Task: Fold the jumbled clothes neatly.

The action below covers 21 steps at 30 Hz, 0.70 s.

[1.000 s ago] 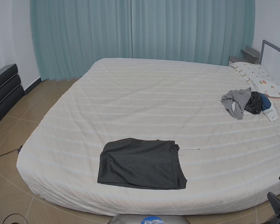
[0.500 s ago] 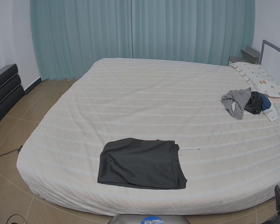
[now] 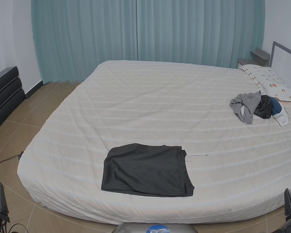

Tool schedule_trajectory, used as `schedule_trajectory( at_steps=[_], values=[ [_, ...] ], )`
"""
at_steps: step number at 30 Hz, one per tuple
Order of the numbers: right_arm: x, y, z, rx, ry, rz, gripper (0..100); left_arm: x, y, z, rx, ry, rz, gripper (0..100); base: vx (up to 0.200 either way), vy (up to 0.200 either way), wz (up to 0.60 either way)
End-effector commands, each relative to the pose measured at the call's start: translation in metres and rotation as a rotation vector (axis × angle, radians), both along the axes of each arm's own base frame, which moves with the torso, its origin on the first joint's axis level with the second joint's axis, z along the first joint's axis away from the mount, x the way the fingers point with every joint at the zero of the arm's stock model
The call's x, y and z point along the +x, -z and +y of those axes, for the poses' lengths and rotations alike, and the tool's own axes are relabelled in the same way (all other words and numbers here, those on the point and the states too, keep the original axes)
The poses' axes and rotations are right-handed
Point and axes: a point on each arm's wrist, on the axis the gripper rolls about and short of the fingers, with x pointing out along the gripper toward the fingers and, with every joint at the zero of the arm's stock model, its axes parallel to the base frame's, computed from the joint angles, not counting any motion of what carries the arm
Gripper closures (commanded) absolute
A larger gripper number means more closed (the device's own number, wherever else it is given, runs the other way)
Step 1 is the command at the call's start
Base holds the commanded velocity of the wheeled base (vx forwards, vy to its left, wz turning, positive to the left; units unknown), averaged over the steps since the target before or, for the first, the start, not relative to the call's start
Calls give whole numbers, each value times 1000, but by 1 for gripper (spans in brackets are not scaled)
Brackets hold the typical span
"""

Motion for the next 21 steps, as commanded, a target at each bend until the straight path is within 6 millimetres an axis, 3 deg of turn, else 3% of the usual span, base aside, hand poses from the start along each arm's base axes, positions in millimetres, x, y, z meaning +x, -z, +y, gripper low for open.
schedule_trajectory(
  at_steps=[1, 6, 12, 21],
  values=[
    [1, 5, 0, 49, -6, 7, 0, 3, 19, -1, -12, 32, 131, 0, 0, 0, 0],
    [1, 5, 0, 51, 19, 8, 0, 4, 19, -4, -4, 170, 126, 0, 0, 0, 0],
    [1, 13, 0, 68, -4, 95, 0, 4, 19, -4, -5, 190, 134, 0, 0, 0, 0],
    [1, 14, 1, 36, -42, 89, 0, 4, 20, -5, -11, 251, 141, 0, 0, 0, 0]
  ],
)
